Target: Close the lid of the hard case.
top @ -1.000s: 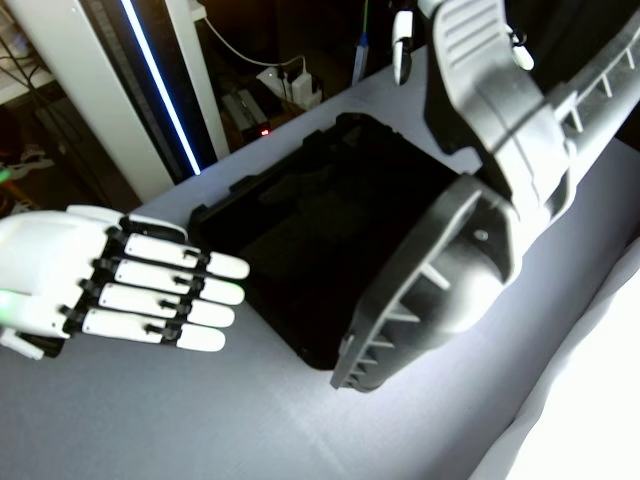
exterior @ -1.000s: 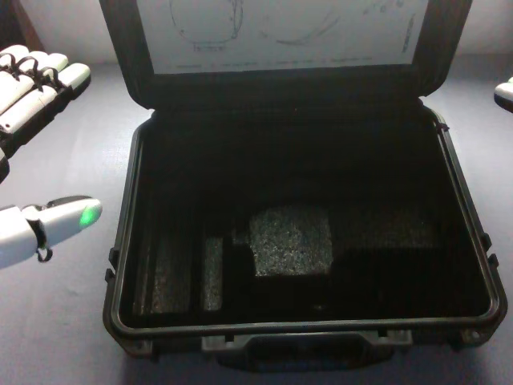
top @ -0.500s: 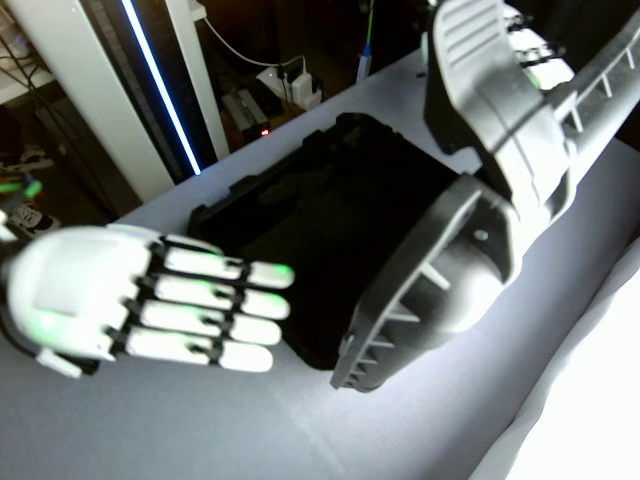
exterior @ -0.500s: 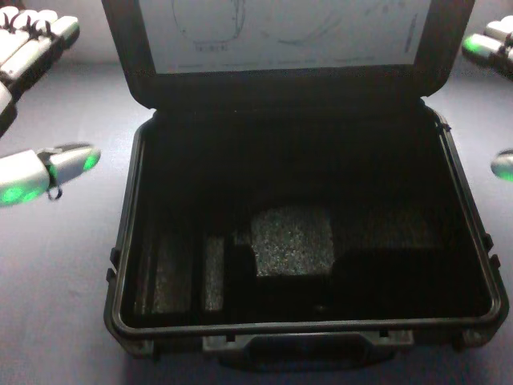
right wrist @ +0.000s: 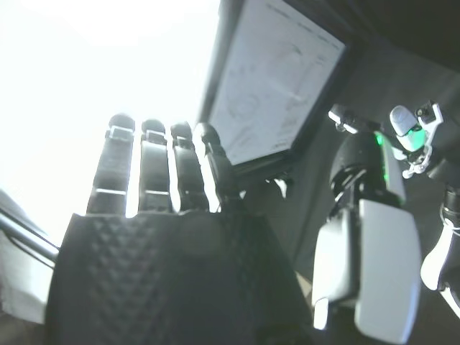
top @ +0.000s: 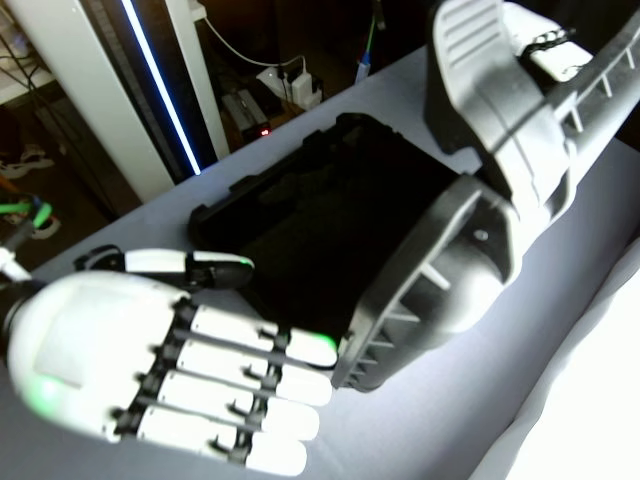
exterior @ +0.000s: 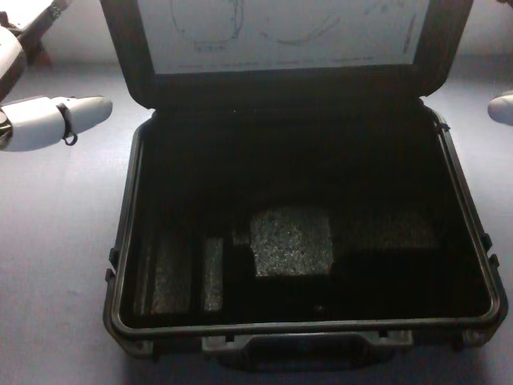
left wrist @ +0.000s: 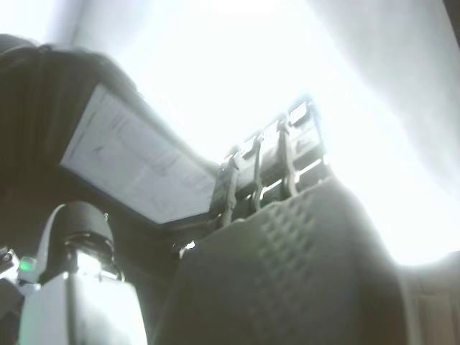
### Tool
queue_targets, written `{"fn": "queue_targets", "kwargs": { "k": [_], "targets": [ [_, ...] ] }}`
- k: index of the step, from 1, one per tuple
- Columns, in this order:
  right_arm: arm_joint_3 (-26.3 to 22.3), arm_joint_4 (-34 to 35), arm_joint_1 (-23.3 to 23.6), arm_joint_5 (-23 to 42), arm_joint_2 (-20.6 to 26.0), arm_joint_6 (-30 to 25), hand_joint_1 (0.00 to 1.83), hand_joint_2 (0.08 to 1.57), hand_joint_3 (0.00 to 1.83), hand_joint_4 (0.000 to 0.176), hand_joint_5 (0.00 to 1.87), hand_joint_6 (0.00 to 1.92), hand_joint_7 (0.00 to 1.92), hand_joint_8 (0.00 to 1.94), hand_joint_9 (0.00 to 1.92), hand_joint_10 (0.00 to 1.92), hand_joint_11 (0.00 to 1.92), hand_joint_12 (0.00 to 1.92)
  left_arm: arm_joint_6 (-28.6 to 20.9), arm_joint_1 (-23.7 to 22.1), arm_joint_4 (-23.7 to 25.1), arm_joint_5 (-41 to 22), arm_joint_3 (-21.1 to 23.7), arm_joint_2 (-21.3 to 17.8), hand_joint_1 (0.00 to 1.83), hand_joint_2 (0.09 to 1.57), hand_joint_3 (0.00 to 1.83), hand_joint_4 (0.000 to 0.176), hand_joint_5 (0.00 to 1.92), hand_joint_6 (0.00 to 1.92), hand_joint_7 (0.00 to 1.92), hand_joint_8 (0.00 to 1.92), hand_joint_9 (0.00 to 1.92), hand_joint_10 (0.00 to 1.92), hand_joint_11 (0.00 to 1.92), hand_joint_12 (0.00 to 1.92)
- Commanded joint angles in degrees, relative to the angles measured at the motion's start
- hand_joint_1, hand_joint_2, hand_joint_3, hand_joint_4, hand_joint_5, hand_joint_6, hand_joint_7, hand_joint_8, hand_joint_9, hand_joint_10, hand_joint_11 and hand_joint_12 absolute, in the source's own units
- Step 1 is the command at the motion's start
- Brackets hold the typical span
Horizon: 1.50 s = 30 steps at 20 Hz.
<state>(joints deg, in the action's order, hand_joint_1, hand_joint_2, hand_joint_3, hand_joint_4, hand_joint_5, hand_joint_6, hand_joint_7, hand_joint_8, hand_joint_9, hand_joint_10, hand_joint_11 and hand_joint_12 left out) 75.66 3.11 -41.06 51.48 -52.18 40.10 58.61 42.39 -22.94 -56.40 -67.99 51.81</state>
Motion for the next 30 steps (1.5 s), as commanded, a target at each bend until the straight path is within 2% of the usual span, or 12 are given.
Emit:
{"fn": "queue_targets", "kwargs": {
  "k": [1,8,16,17,19,21,22,23,26,27,28,30],
  "targets": [
    [0.65,1.47,1.06,5.11,0.21,-0.25,0.29,1.06,0.01,0.000,0.00,0.00,0.00,0.00,0.00,0.00,0.01,0.00,-0.02,-0.67,0.47,-5.26,-0.48,-0.04,0.30,1.09,0.00,0.000,0.03,0.01,0.00,0.00,0.00,0.00,0.00,0.00],
    [3.74,1.39,5.57,-0.05,-1.46,0.71,0.33,1.01,0.00,0.000,0.00,0.00,0.00,0.00,0.00,0.00,0.00,0.00,-0.01,-3.91,1.18,-1.60,-2.81,1.08,0.29,1.07,0.00,0.000,0.05,0.01,0.07,0.01,0.03,0.01,0.05,0.03],
    [6.43,-3.45,14.86,-6.41,-4.38,3.04,0.33,1.02,0.00,0.000,0.04,0.01,0.01,0.00,0.00,0.00,0.00,0.00,2.94,-15.26,6.93,9.08,-7.40,4.37,0.25,1.06,0.00,0.000,0.08,0.01,0.08,0.01,0.07,0.01,0.05,0.04],
    [6.46,-3.95,15.55,-6.44,-4.40,3.06,0.33,1.01,0.00,0.005,0.04,0.01,0.00,0.00,0.00,0.00,0.00,0.00,2.94,-16.38,7.62,10.08,-7.84,4.80,0.24,1.06,0.00,0.000,0.09,0.01,0.10,0.01,0.08,0.01,0.03,0.04],
    [6.44,-5.20,16.77,-6.49,-4.57,3.06,0.33,1.00,0.00,0.000,0.04,0.01,0.00,0.00,0.00,0.00,0.00,0.00,2.95,-17.29,8.72,11.36,-8.13,5.07,0.25,1.06,0.00,0.000,0.10,0.01,0.11,0.01,0.09,0.01,0.06,0.05],
    [5.96,-6.20,17.02,-6.55,-4.53,3.06,0.33,1.01,0.00,0.000,0.05,0.01,0.01,0.00,0.00,0.00,0.01,0.01,2.94,-17.17,9.61,11.81,-7.79,4.83,0.29,1.07,0.00,0.000,0.09,0.00,0.10,0.00,0.07,0.00,0.06,0.06],
    [5.58,-6.45,17.02,-6.52,-4.51,3.06,0.33,1.01,0.00,0.011,0.06,0.01,0.01,0.00,0.00,0.00,0.02,0.01,2.93,-16.90,9.67,11.43,-7.38,4.50,0.27,1.08,0.01,0.000,0.08,0.00,0.09,0.00,0.07,0.00,0.05,0.06],
    [4.67,-6.67,17.02,-5.71,-3.69,3.06,0.33,1.02,0.00,0.006,0.06,0.01,0.02,0.01,0.01,0.00,0.04,0.02,2.73,-16.29,9.70,10.27,-6.48,3.92,0.26,1.08,0.00,0.000,0.08,0.00,0.08,0.00,0.06,0.00,0.05,0.06],
    [1.46,-6.65,16.90,-1.61,-2.73,2.49,0.35,1.00,0.00,0.000,0.05,0.00,0.03,0.01,0.02,0.01,0.08,0.04,0.57,-14.47,11.40,6.90,-4.11,1.92,0.21,1.07,0.00,0.000,0.07,0.00,0.08,0.00,0.07,0.00,0.06,0.08],
    [0.55,-6.95,16.62,-0.42,-2.18,2.48,0.34,0.98,0.00,0.008,0.04,0.00,0.03,0.01,0.04,0.01,0.10,0.05,0.38,-13.78,11.61,5.87,-3.19,1.20,0.23,1.08,0.00,0.000,0.06,0.00,0.06,0.00,0.04,0.00,0.03,0.07],
    [-0.64,-7.05,16.15,1.17,-1.37,2.46,0.37,1.01,0.00,0.000,0.04,0.00,0.03,0.00,0.03,0.01,0.08,0.04,0.27,-12.92,11.62,4.55,-2.34,0.52,0.24,1.07,0.00,0.000,0.06,0.00,0.08,0.01,0.05,0.01,0.05,0.08],
    [-2.90,-6.35,13.69,5.93,0.46,1.72,0.35,1.02,0.01,0.012,0.04,0.00,0.04,0.00,0.03,0.01,0.05,0.04,-1.16,-11.68,11.66,2.54,-1.55,0.04,0.23,1.07,0.00,0.000,0.07,0.00,0.08,0.00,0.04,0.00,0.03,0.08]
  ]
}}
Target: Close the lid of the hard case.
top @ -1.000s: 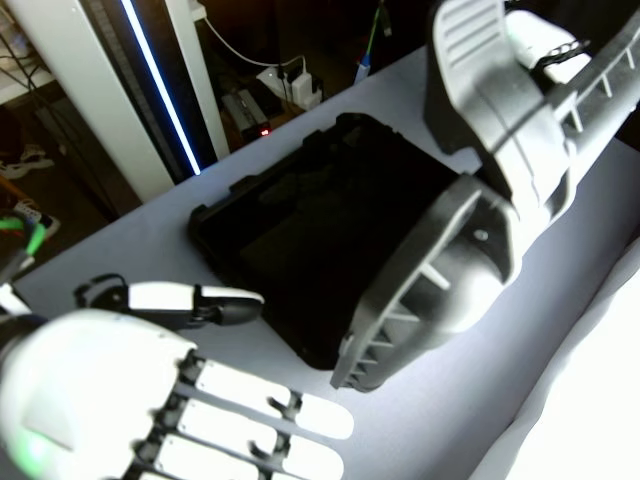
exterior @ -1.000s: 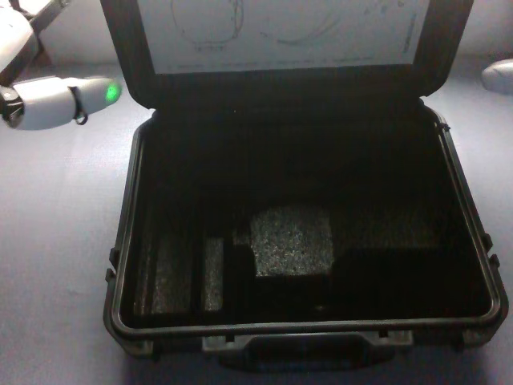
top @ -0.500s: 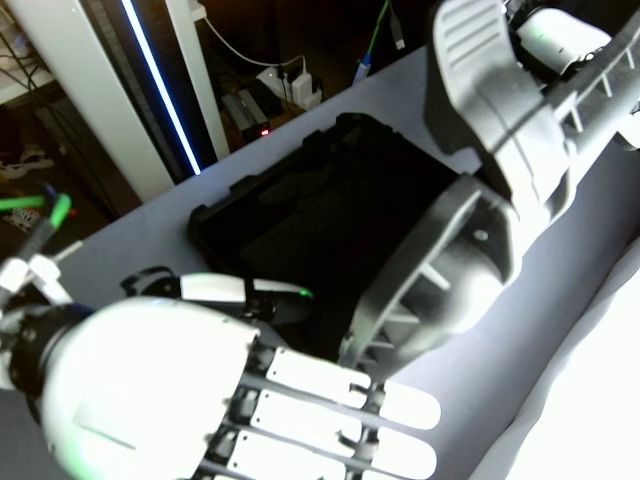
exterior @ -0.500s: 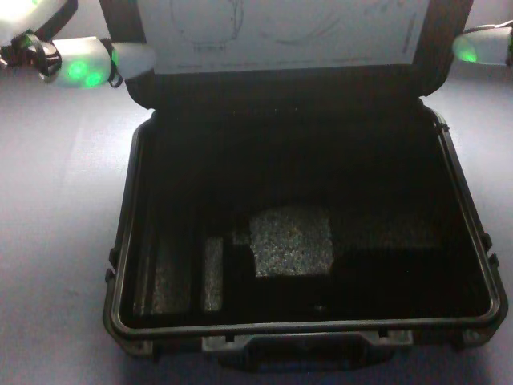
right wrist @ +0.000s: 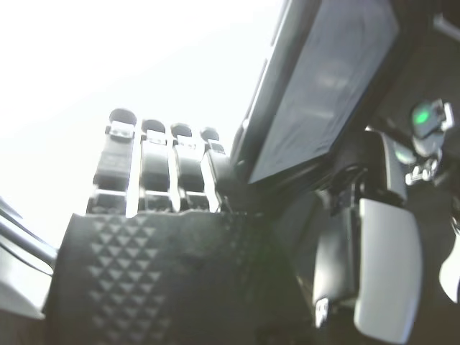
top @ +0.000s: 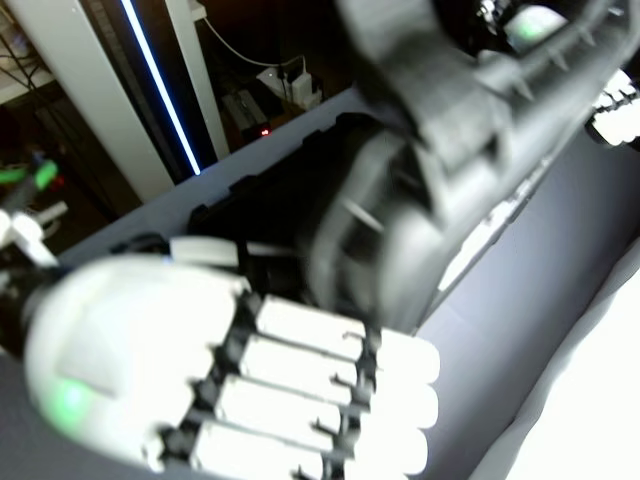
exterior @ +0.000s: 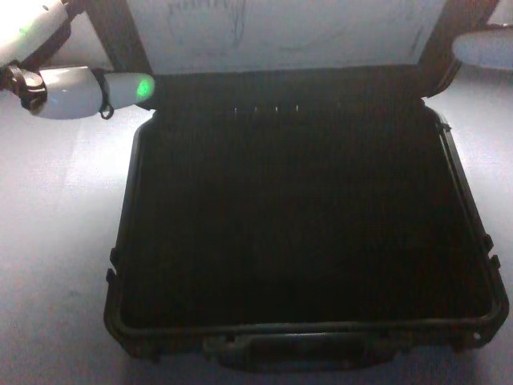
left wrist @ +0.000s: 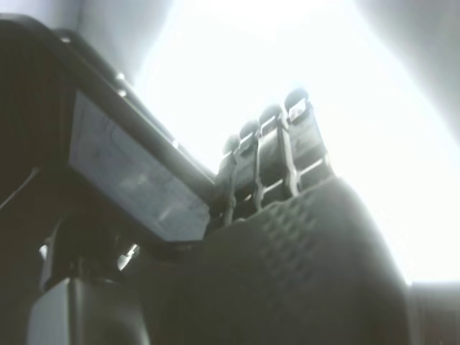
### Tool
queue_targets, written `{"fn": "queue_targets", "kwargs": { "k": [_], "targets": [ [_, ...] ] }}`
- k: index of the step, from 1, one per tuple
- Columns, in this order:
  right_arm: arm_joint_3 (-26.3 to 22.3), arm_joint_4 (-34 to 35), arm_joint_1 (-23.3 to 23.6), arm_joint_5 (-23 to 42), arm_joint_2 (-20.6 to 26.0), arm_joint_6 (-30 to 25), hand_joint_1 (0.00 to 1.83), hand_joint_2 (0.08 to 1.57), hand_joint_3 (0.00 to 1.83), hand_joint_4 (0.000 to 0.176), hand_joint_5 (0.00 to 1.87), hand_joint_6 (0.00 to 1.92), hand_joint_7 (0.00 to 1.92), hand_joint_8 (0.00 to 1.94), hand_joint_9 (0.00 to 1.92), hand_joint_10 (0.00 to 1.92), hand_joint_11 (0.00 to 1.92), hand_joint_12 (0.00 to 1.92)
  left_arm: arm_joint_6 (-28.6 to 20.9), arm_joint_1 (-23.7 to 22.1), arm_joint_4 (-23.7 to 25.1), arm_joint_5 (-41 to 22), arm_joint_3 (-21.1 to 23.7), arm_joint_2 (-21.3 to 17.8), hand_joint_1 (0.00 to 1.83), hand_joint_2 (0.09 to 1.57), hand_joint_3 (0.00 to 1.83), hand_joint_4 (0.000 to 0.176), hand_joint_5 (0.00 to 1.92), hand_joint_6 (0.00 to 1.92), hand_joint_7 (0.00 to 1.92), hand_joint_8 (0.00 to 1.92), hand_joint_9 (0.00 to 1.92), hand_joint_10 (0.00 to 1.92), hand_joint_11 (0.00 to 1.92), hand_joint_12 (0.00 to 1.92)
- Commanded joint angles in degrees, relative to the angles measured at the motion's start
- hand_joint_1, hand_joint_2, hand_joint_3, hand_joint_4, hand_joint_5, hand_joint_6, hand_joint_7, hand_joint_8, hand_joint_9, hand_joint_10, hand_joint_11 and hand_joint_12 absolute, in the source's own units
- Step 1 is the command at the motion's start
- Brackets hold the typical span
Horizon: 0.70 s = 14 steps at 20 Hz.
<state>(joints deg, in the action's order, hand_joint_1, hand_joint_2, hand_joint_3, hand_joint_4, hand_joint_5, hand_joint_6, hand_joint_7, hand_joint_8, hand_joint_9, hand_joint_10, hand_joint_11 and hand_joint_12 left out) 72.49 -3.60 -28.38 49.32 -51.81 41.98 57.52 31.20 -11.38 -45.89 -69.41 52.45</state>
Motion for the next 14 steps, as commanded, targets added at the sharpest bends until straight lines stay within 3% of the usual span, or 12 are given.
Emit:
{"fn": "queue_targets", "kwargs": {
  "k": [1,3,6,10,12,13,14],
  "targets": [
    [-0.36,0.76,-0.28,10.07,0.69,-0.88,0.35,1.03,0.01,0.015,0.05,0.00,0.03,0.00,0.03,0.01,0.06,0.04,-0.77,0.04,0.23,-8.87,0.11,-0.74,0.22,1.07,0.00,0.000,0.06,0.00,0.07,0.00,0.03,0.00,0.02,0.08],
    [-0.97,0.91,-2.55,12.73,1.40,-2.72,0.37,1.00,0.00,0.001,0.05,0.00,0.04,0.01,0.06,0.01,0.10,0.06,-1.25,1.89,0.90,-11.48,1.91,-2.01,0.22,1.05,0.00,0.000,0.05,0.00,0.07,0.00,0.03,0.00,0.00,0.04],
    [-1.56,0.78,-3.83,13.35,1.75,-2.99,0.34,1.00,0.00,0.004,0.05,0.00,0.05,0.00,0.02,0.00,0.07,0.06,-1.25,4.78,1.57,-14.60,4.65,-4.19,0.23,1.08,0.01,0.000,0.02,0.00,0.05,0.00,0.02,0.00,0.00,0.00],
    [-2.86,0.77,-7.92,13.80,2.90,-4.28,0.42,1.01,0.00,0.000,0.05,0.00,0.04,0.00,0.04,0.01,0.07,0.07,-1.74,6.79,3.42,-16.03,6.66,-5.73,0.28,1.08,0.00,0.000,0.02,0.00,0.06,0.01,0.02,0.01,0.00,0.00],
    [-3.53,0.74,-10.00,13.90,3.25,-4.61,0.47,1.02,0.00,0.007,0.05,0.00,0.03,0.00,0.04,0.01,0.07,0.07,-1.82,8.55,3.78,-16.72,8.01,-7.13,0.25,1.06,0.00,0.000,0.02,0.00,0.10,0.02,0.05,0.01,0.00,0.00],
    [-3.84,0.59,-10.67,13.90,3.46,-4.63,0.54,1.04,0.01,0.000,0.05,0.00,0.03,0.00,0.05,0.01,0.09,0.08,-1.82,9.31,3.81,-17.07,8.58,-7.71,0.27,1.07,0.00,0.000,0.03,0.00,0.10,0.02,0.06,0.01,0.00,0.00],
    [-4.32,0.18,-11.54,13.89,3.95,-4.85,0.51,1.06,0.01,0.007,0.05,0.00,0.03,0.00,0.06,0.01,0.10,0.09,-1.83,10.08,3.87,-17.38,9.19,-8.27,0.32,1.12,0.02,0.000,0.03,0.00,0.08,0.00,0.05,0.01,0.01,0.01]
  ]
}}
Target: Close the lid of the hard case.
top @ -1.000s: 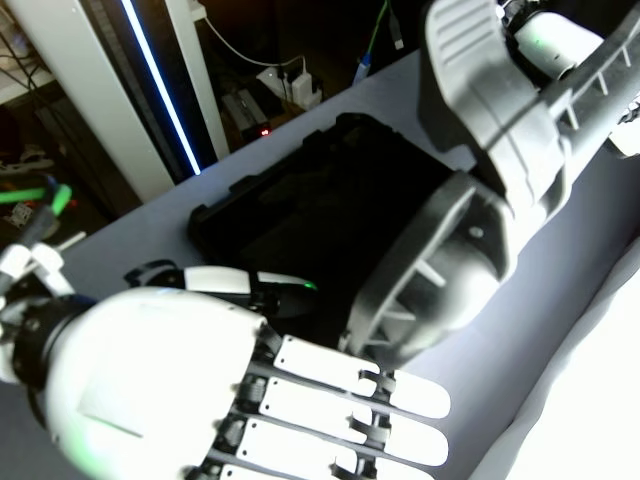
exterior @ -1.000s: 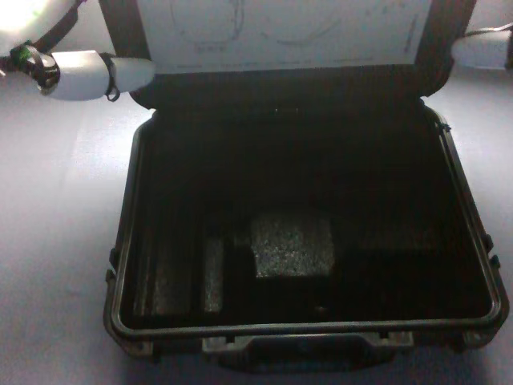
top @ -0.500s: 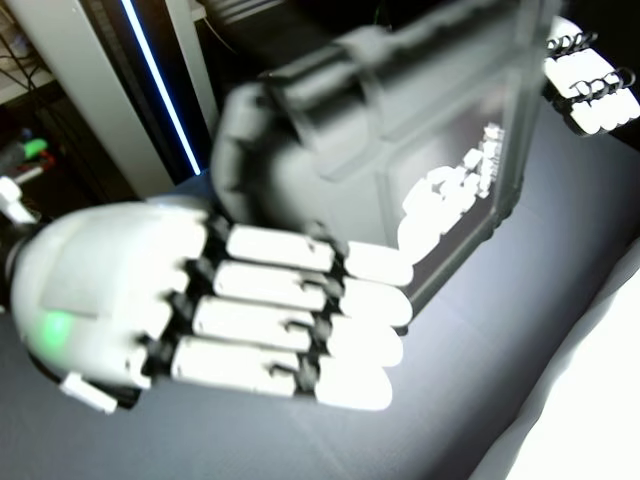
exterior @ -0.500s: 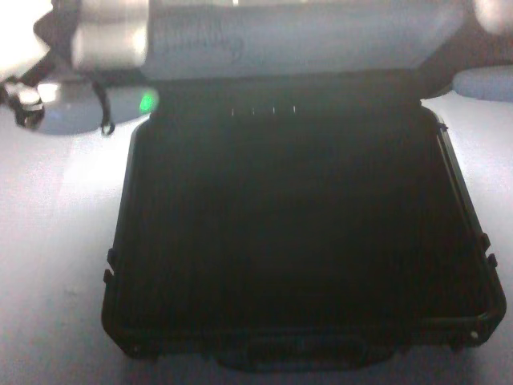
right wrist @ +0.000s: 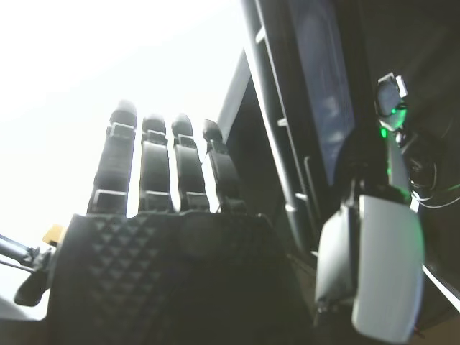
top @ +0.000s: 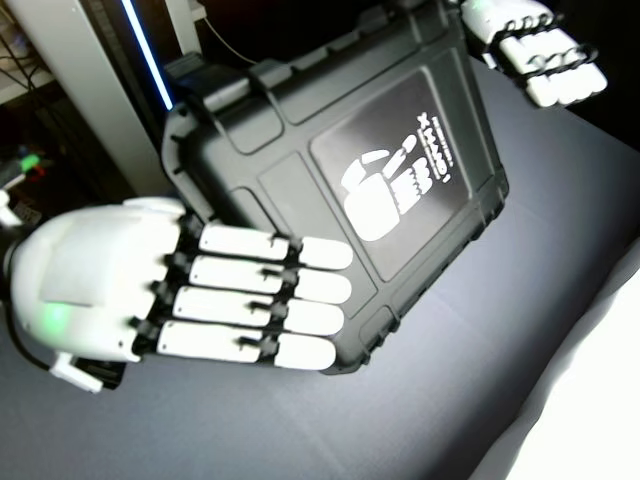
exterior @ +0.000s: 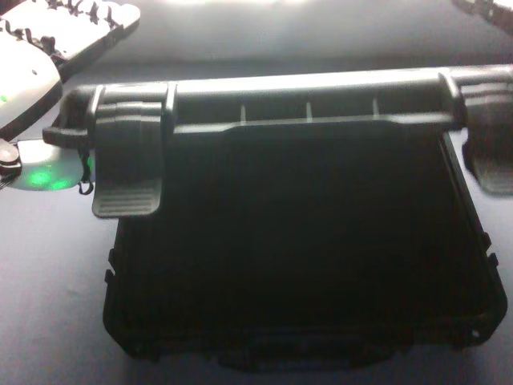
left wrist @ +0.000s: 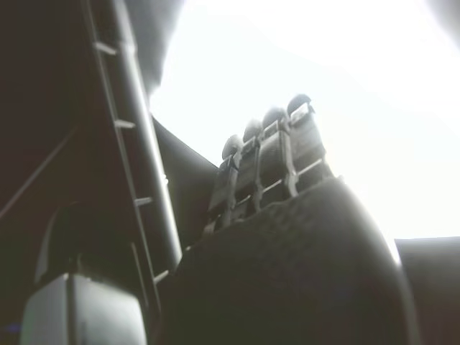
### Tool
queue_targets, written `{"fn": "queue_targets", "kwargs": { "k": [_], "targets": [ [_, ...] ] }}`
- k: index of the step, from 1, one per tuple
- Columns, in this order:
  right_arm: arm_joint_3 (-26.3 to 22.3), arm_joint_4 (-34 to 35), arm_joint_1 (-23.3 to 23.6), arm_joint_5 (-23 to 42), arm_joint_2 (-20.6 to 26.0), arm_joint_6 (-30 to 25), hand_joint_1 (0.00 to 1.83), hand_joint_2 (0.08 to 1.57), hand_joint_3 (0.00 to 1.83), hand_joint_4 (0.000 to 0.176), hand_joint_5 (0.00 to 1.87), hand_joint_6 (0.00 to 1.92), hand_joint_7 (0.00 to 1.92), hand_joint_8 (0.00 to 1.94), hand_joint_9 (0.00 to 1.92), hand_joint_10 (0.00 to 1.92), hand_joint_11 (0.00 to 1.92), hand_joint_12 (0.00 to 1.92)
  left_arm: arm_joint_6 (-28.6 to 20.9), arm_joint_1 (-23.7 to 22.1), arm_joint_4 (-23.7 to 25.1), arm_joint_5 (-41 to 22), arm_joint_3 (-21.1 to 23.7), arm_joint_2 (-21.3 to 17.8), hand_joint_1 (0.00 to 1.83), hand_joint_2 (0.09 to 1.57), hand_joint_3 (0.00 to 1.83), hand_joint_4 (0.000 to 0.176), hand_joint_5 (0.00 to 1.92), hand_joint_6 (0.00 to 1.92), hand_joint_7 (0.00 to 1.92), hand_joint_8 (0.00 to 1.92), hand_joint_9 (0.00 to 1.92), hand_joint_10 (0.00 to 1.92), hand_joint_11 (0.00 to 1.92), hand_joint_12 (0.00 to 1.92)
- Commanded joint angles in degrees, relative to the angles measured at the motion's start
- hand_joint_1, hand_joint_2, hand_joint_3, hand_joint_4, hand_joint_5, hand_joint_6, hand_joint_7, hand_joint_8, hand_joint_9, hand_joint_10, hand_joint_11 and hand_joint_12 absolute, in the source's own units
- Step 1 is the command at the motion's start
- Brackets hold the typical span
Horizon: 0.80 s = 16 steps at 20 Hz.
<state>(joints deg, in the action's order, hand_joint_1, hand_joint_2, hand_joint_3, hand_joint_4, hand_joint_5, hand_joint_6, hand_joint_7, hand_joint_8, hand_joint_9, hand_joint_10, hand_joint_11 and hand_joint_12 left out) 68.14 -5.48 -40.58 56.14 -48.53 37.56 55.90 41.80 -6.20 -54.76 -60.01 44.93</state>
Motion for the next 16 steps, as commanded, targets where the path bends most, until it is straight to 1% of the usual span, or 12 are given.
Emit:
{"fn": "queue_targets", "kwargs": {
  "k": [1,2,3,4,5,7,8,9,10,11,12,16],
  "targets": [
    [-0.30,1.93,-0.03,7.07,1.02,-0.61,0.51,1.06,0.01,0.007,0.05,0.00,0.03,0.00,0.06,0.01,0.10,0.09,-0.24,-0.20,-1.18,-8.56,0.04,-0.91,0.32,1.12,0.02,0.000,0.03,0.00,0.08,0.00,0.05,0.01,0.01,0.01],
    [-0.69,1.88,-1.09,7.07,1.42,-0.85,0.48,1.04,0.00,0.012,0.07,0.01,0.07,0.01,0.09,0.02,0.10,0.10,-0.51,0.19,-0.84,-8.53,0.23,-0.98,0.32,1.13,0.02,0.000,0.03,0.00,0.06,0.00,0.06,0.01,0.01,0.00],
    [-1.03,1.88,-2.45,7.07,1.71,-1.26,0.47,0.99,0.00,0.017,0.06,0.00,0.07,0.00,0.06,0.00,0.04,0.10,-1.13,0.79,-0.35,-8.47,0.38,-1.03,0.35,1.11,0.00,0.000,0.02,0.00,0.03,0.00,0.03,0.00,0.00,0.00],
    [-1.28,1.88,-3.55,7.07,1.85,-1.81,0.44,0.97,0.00,0.000,0.06,0.00,0.05,0.00,0.01,0.00,0.01,0.10,-1.66,1.33,0.16,-8.32,0.59,-1.16,0.40,1.11,0.00,0.000,0.02,0.00,0.05,0.01,0.06,0.01,0.01,0.01],
    [-1.37,1.89,-4.45,7.07,1.82,-2.50,0.44,0.97,0.00,0.000,0.06,0.00,0.05,0.00,0.01,0.00,0.01,0.10,-1.87,1.89,0.66,-8.03,1.01,-1.47,0.40,1.11,0.00,0.000,0.02,0.00,0.05,0.01,0.06,0.01,0.01,0.01],
    [-1.37,1.89,-5.88,7.06,1.69,-3.61,0.43,0.94,0.00,0.030,0.06,0.00,0.02,0.00,0.00,0.00,0.02,0.11,-1.87,3.07,1.38,-7.60,1.98,-2.45,0.40,1.11,0.00,0.000,0.03,0.00,0.07,0.01,0.09,0.02,0.05,0.02],
    [-1.37,1.89,-6.52,7.05,1.92,-4.05,0.45,0.94,0.00,0.013,0.07,0.00,0.03,0.01,0.00,0.00,0.02,0.12,-1.88,3.73,1.84,-7.25,2.58,-3.22,0.34,1.10,0.00,0.000,0.02,0.00,0.04,0.00,0.07,0.01,0.04,0.02],
    [-1.42,1.89,-7.07,7.02,2.12,-4.44,0.45,0.94,0.00,0.013,0.07,0.00,0.03,0.01,0.00,0.00,0.02,0.12,-1.90,4.11,2.13,-7.09,2.91,-3.67,0.34,1.10,0.00,0.000,0.02,0.00,0.04,0.00,0.07,0.01,0.04,0.02],
    [-1.64,1.89,-7.85,7.01,2.48,-4.94,0.45,0.95,0.00,0.000,0.06,0.00,0.03,0.00,0.02,0.01,0.04,0.13,-1.94,4.57,2.44,-7.14,3.31,-4.16,0.36,1.10,0.00,0.000,0.00,0.00,0.01,0.00,0.04,0.00,0.03,0.01],
    [-2.01,1.89,-8.65,7.02,2.94,-5.23,0.45,0.95,0.00,0.000,0.06,0.00,0.03,0.00,0.02,0.01,0.04,0.13,-2.00,5.07,2.66,-7.46,3.75,-4.67,0.36,1.10,0.00,0.000,0.00,0.00,0.01,0.00,0.04,0.00,0.03,0.01],
    [-2.75,1.89,-9.68,7.04,3.68,-5.27,0.40,0.96,0.00,0.000,0.05,0.00,0.04,0.01,0.05,0.02,0.08,0.14,-2.01,5.95,2.75,-8.18,4.45,-5.48,0.35,1.09,0.00,0.000,0.00,0.00,0.03,0.01,0.06,0.01,0.02,0.01],
    [-5.51,1.95,-13.43,8.48,6.75,-5.27,0.42,0.95,0.00,0.000,0.05,0.00,0.06,0.01,0.07,0.01,0.06,0.13,-2.27,10.04,2.72,-11.48,7.25,-8.78,0.28,1.10,0.00,0.000,0.00,0.00,0.00,0.00,0.01,0.00,0.00,0.00]
  ]
}}
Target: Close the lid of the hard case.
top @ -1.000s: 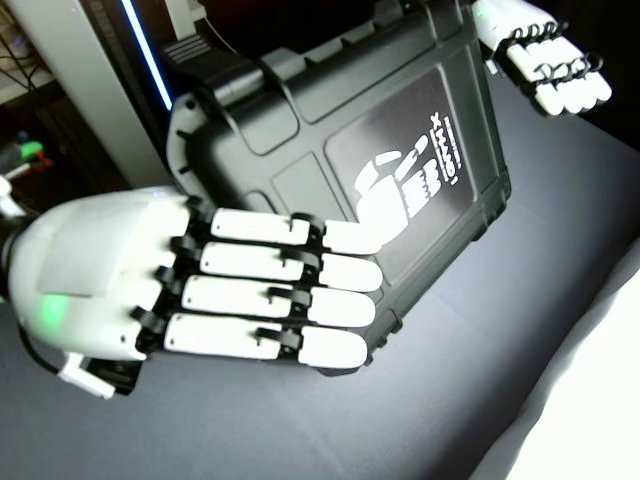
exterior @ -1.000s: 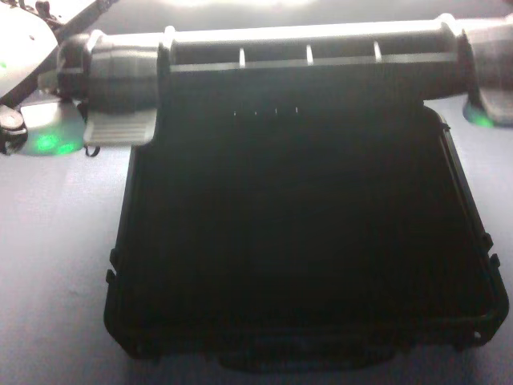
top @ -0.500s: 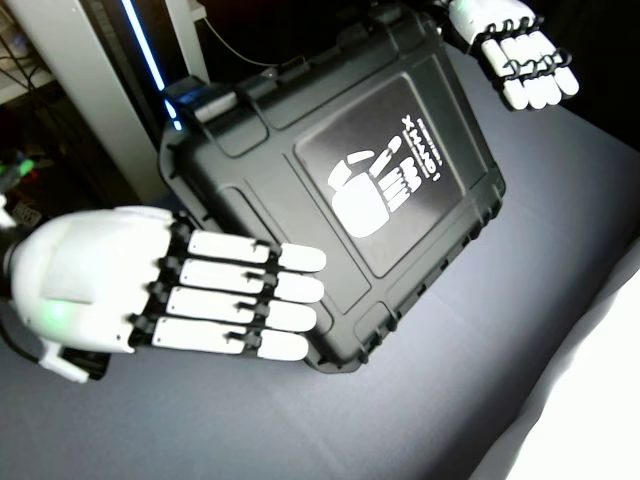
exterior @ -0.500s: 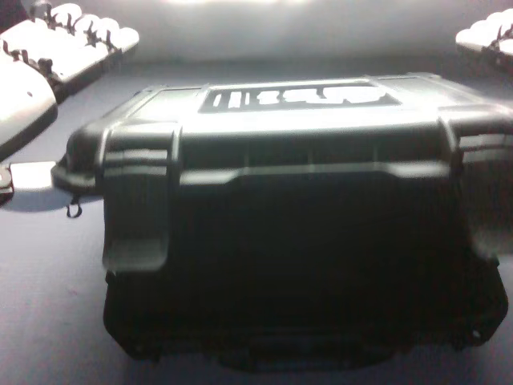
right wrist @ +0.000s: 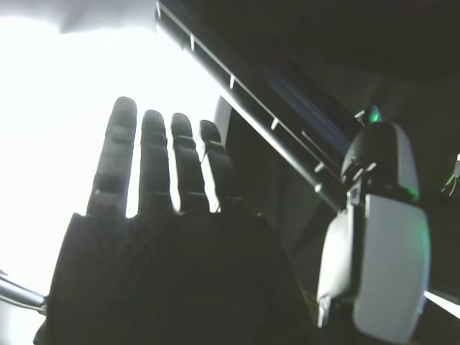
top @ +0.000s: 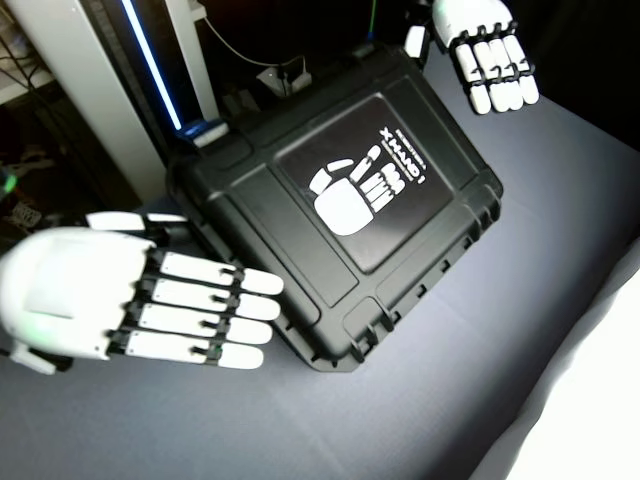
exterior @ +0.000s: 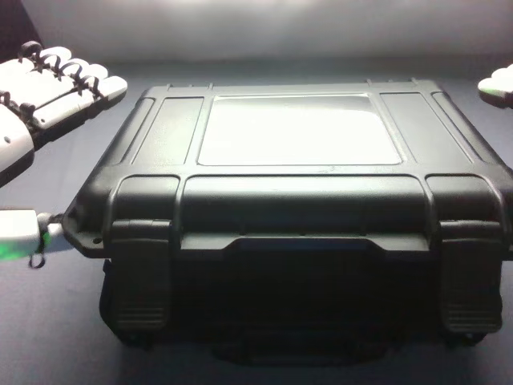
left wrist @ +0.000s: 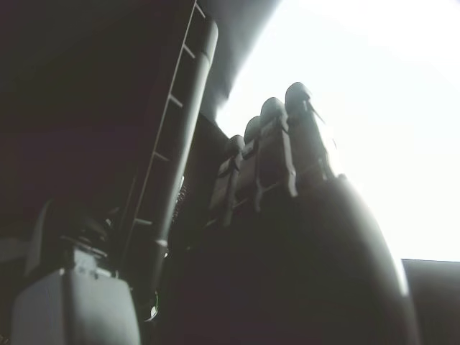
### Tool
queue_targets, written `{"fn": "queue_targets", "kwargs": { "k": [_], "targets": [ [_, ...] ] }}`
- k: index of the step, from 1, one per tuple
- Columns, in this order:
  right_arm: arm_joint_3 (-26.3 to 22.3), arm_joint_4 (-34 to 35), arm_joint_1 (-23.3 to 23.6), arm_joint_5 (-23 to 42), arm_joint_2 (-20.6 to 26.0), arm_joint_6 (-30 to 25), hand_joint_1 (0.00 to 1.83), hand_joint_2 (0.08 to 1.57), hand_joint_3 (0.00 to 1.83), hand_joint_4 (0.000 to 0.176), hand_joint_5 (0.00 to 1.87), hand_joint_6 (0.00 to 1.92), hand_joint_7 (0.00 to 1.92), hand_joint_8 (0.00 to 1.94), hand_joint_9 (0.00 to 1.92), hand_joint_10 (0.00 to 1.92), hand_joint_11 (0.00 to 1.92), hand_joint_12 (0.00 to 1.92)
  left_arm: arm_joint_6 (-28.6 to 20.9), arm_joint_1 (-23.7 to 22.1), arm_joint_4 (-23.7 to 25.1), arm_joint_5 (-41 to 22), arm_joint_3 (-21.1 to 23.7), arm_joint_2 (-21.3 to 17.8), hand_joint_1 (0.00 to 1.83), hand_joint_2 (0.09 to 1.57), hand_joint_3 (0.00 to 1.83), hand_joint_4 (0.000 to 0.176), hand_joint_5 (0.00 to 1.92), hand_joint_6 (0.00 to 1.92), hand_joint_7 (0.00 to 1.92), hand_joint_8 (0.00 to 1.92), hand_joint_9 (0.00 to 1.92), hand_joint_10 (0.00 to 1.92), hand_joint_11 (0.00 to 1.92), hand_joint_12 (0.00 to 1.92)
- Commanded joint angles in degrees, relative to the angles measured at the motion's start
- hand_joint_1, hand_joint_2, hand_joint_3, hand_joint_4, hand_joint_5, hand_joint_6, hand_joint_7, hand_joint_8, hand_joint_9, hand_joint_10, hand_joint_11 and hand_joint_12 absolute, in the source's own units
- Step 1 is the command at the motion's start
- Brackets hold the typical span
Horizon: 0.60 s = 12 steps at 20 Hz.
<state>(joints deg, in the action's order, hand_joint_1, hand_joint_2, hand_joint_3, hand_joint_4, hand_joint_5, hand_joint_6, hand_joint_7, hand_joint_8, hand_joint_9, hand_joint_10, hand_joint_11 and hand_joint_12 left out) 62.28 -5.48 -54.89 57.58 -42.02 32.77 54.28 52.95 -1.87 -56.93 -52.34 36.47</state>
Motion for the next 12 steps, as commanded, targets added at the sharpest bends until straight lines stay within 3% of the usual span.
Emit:
{"fn": "queue_targets", "kwargs": {
  "k": [1,8,9,12],
  "targets": [
    [-0.21,2.19,-0.03,7.92,0.92,-0.49,0.45,0.95,0.00,0.000,0.06,0.00,0.07,0.01,0.08,0.01,0.08,0.14,-0.71,0.10,-1.88,-10.26,0.22,-1.07,0.24,1.09,0.00,0.000,0.00,0.00,0.00,0.00,0.02,0.00,0.00,0.00],
    [-1.51,4.38,-2.96,12.79,2.35,-0.48,0.40,0.95,0.00,0.007,0.05,0.00,0.07,0.01,0.08,0.00,0.07,0.14,-0.88,5.72,-5.48,-16.73,1.80,-2.50,0.24,1.06,0.00,0.000,0.00,0.00,0.08,0.01,0.11,0.01,0.00,0.00],
    [-1.69,4.38,-3.12,12.95,2.54,-0.46,0.47,1.00,0.01,0.000,0.03,0.00,0.04,0.00,0.02,0.00,0.01,0.07,-0.91,6.48,-5.98,-17.47,2.02,-2.76,0.35,1.09,0.01,0.000,0.00,0.00,0.02,0.00,0.02,0.00,0.00,0.00],
    [-2.01,4.39,-3.54,14.34,2.27,-0.24,0.45,1.02,0.01,0.000,0.00,0.00,0.01,0.00,0.00,0.00,0.03,0.07,-0.91,9.69,-8.63,-21.25,2.59,-3.04,0.32,1.14,0.01,0.000,0.00,0.00,0.00,0.00,0.00,0.00,0.00,0.00]
  ]
}}
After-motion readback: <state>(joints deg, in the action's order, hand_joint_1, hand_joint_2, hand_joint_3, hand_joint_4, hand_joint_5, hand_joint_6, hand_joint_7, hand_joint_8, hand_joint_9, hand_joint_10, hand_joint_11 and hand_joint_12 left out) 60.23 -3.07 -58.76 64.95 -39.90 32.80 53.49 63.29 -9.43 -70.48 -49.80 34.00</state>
